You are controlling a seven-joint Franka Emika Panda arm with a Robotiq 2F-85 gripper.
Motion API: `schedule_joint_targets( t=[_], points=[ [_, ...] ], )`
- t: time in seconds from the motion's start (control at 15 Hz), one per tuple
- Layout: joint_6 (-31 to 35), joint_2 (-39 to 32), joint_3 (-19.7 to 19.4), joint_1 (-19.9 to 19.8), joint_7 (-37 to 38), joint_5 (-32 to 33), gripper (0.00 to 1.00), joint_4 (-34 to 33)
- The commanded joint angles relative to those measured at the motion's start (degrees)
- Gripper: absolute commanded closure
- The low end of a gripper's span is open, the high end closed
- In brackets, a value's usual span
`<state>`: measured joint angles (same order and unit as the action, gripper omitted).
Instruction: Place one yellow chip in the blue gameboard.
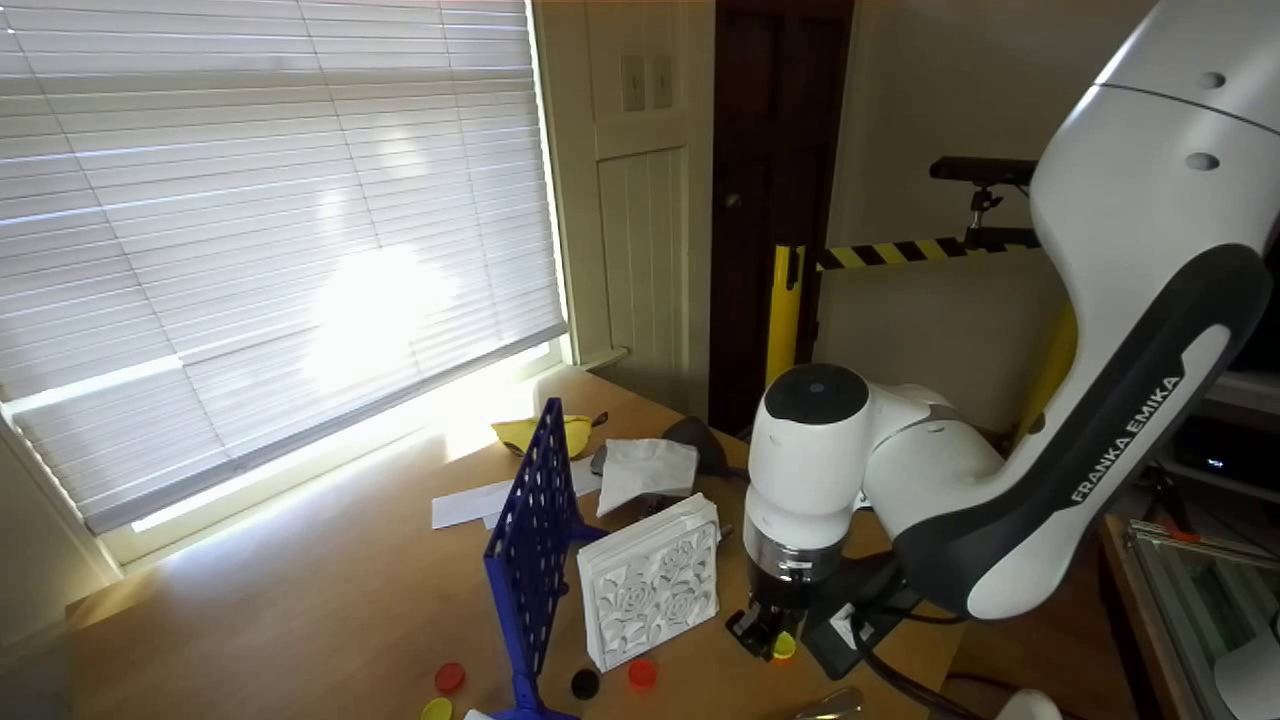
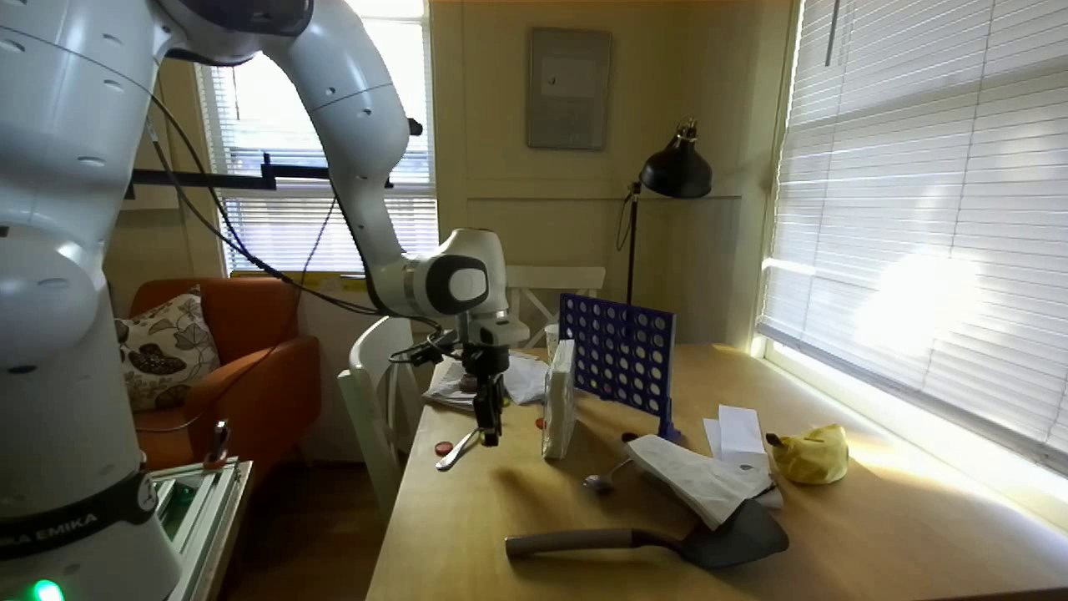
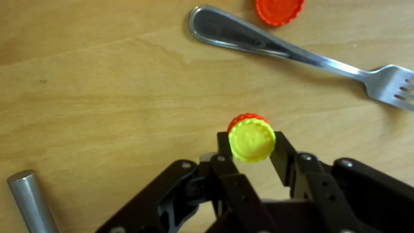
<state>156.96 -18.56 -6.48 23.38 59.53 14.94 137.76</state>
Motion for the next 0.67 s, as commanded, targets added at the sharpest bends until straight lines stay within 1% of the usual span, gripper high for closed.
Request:
schedule_joint_targets(
  t=[0.0,0.07,0.2,0.6],
  points=[
    [-0.3,1.6,0.5,-0.6,0.5,2.0,0.89,1.1],
    [-0.4,1.6,0.9,-0.8,0.2,1.3,0.86,1.1],
    [-0.4,1.7,0.9,-0.8,0.3,1.5,0.9,1.1],
    [-0.2,1.9,0.8,-1.0,0.4,1.5,0.9,0.9]
  ],
)
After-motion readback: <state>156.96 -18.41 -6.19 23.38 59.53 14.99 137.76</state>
